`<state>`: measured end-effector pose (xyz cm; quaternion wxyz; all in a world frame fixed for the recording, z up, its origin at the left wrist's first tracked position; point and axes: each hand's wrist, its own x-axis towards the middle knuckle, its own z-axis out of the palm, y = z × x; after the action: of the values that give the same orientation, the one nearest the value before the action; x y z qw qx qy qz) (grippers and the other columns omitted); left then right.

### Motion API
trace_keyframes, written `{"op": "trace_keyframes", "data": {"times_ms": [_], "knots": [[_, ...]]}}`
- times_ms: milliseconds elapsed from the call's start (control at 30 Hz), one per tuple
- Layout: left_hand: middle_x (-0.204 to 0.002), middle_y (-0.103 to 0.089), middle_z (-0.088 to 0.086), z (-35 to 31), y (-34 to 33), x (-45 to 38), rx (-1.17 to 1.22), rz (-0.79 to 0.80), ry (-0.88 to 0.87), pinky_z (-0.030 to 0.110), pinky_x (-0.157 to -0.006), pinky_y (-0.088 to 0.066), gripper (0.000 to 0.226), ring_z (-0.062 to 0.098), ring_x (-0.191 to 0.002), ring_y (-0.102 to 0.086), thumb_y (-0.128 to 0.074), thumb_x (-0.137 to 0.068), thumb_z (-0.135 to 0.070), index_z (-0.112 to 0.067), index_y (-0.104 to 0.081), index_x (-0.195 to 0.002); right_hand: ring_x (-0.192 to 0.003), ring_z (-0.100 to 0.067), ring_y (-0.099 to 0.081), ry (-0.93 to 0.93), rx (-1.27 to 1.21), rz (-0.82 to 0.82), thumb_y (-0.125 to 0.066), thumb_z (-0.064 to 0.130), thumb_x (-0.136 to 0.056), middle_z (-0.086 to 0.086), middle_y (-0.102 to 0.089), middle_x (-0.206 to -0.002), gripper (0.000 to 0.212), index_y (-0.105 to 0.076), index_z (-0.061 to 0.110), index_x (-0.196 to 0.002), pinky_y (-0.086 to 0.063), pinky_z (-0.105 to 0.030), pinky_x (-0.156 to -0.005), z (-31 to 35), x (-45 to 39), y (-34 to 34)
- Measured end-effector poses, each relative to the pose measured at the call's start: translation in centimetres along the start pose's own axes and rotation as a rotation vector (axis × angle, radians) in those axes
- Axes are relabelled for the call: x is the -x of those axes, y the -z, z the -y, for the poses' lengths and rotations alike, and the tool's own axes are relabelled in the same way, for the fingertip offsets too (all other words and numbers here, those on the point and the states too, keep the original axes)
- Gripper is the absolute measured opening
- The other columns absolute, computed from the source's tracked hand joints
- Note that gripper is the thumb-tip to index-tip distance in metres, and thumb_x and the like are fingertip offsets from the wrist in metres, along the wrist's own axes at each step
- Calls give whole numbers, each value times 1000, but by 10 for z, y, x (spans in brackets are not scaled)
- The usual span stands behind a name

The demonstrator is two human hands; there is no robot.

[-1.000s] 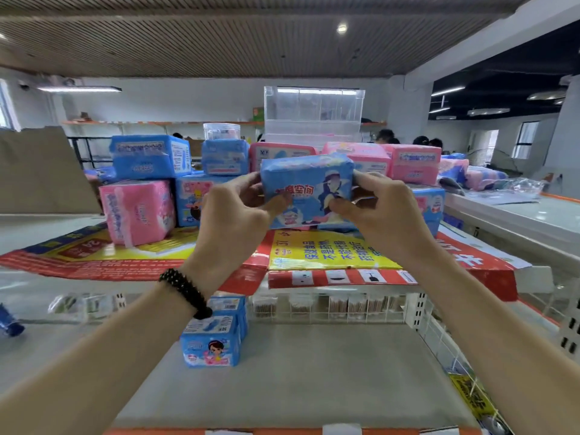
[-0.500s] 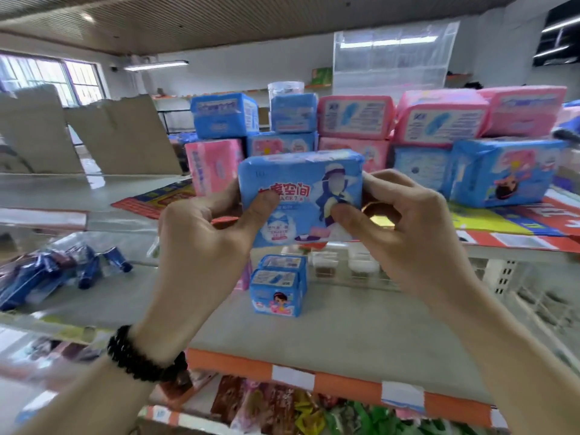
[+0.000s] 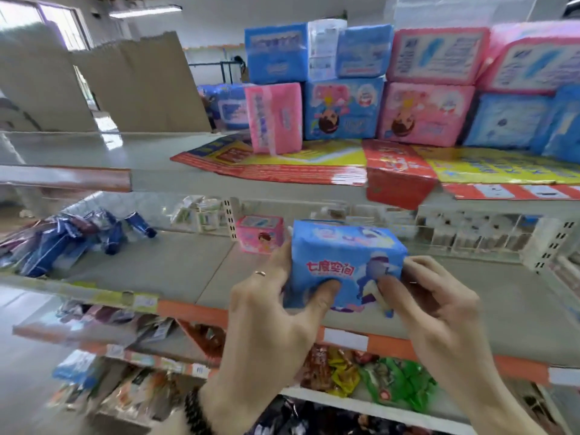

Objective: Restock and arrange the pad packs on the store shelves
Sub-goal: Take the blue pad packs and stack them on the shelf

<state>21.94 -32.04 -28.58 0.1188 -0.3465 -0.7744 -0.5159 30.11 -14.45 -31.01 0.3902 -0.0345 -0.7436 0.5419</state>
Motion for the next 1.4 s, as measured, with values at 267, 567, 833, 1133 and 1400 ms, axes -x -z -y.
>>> {"op": "trace_keyframes", "data": {"times_ms": [267,567,833,1133,1400], "knots": [[-91,-75,-24,69,5,-10,237,142,261,7,-69,-49,24,-5,-88,-69,-77,-84,-34,-33,-72,-108,-88,-12,-69,-194,197,2,-66,56,-87,11,-73,-92,22,-75,38,-97,-55,-32,-74,-27,-1,-43],[-78,-74,-26,129,10,-21,192,239,337,10,-58,-50,17,-5,-74,-69,-78,-84,-35,-39,-74,-100,-83,-6,-71,-392,170,-96,-69,29,-91,4,-75,-92,7,-75,33,-91,-54,-23,-72,-52,6,-91],[-73,-75,-15,161,6,-34,178,308,419,36,-64,-57,3,14,-71,-72,-77,-84,-38,-39,-76,-86,-78,-5,-71,-465,205,-150,-68,31,-92,12,-77,-81,13,-78,22,-90,-50,-14,-66,-69,10,-108],[-72,-76,-11,175,-6,-30,167,364,445,41,-64,-57,8,18,-72,-73,-77,-86,-36,-37,-77,-78,-71,-15,-70,-557,186,-185,-69,29,-92,4,-75,-73,17,-76,16,-82,-49,-24,-59,-80,20,-106],[-74,-77,-9,157,-30,-22,224,400,526,46,-72,-62,10,16,-71,-75,-76,-87,-34,-29,-78,-78,-73,-25,-70,-608,208,-186,-68,29,-92,-1,-75,-73,23,-75,13,-78,-52,-41,-66,-86,23,-77]]}}
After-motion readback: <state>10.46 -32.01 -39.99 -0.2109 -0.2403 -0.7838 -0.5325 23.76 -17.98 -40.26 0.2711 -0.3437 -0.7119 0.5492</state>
